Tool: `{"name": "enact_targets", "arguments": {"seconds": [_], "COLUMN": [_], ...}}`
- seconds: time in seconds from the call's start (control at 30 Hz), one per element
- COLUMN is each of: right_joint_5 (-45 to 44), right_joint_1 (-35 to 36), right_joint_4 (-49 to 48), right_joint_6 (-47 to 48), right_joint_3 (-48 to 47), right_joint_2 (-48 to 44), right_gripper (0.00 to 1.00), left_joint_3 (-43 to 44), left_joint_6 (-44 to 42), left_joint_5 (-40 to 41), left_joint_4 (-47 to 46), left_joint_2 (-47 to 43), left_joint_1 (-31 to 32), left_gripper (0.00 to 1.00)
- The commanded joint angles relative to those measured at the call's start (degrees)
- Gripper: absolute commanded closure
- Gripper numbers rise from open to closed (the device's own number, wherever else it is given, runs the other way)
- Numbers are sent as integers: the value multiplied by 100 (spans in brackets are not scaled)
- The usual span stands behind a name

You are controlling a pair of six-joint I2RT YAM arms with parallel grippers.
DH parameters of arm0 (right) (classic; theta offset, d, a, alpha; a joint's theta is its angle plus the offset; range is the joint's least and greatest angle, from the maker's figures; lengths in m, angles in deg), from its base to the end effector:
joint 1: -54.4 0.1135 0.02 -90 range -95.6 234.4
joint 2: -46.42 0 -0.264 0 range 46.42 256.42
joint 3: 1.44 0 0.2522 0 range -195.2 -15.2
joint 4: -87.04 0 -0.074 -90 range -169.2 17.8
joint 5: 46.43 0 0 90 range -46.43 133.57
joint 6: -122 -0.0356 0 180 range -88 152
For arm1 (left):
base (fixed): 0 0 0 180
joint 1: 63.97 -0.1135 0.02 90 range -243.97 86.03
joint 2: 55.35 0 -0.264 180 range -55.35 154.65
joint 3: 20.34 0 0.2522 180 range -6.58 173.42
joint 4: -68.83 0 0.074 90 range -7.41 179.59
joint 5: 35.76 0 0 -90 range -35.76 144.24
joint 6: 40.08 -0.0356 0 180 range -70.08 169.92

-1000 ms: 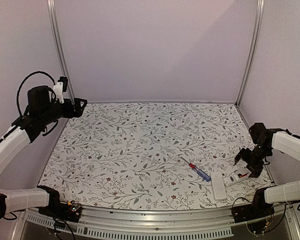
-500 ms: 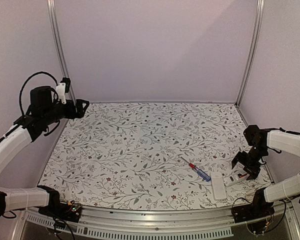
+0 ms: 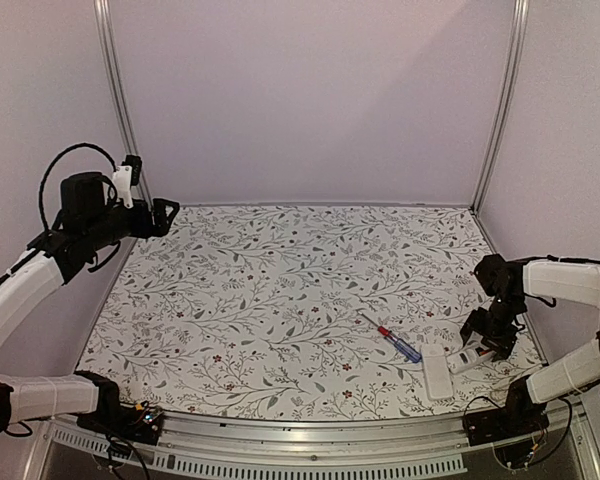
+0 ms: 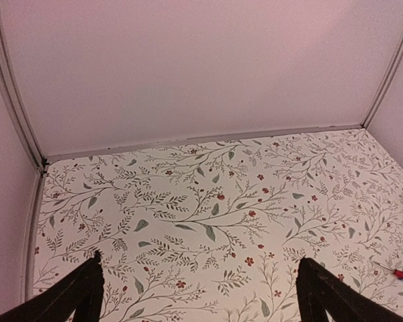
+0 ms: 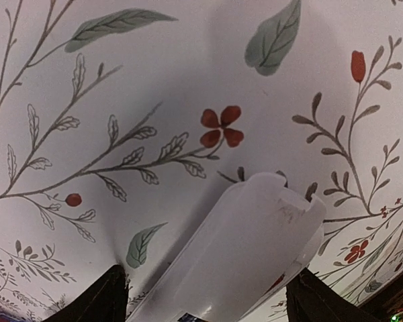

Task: Unload the batteries from the remote control

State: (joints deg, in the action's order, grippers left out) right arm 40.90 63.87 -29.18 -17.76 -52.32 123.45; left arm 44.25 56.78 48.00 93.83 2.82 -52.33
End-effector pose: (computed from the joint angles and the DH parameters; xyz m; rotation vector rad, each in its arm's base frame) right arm 0.1850 0.0292 0.1501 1.0735 2.9262 -0.0622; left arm 0.2295 -0.0512 0.3311 0.1540 1.8998 -0.3225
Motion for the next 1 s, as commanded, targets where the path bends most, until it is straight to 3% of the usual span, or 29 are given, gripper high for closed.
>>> {"name": "enact_targets", "arguments": {"seconds": [0.0, 0.43, 0.97], "right_joint_5": [-70, 4, 137], "right_joint_1": [171, 622, 880], "right_joint_4": [-400, -914, -1790], "right_joint_6": [-90, -16, 960], "right_joint_3": [27, -191, -1146], "right_joint_2": [115, 406, 1318], "right_gripper": [22, 42, 58], "left_joint_3": [-30, -32, -55], "left_joint_6": [-13, -28, -72], "left_joint_5": [-20, 52, 228], "left_joint_4": [3, 12, 27], "left_joint_2": [10, -20, -16], "left_joint_1": [85, 100, 104], "left_gripper": [0, 0, 0]}}
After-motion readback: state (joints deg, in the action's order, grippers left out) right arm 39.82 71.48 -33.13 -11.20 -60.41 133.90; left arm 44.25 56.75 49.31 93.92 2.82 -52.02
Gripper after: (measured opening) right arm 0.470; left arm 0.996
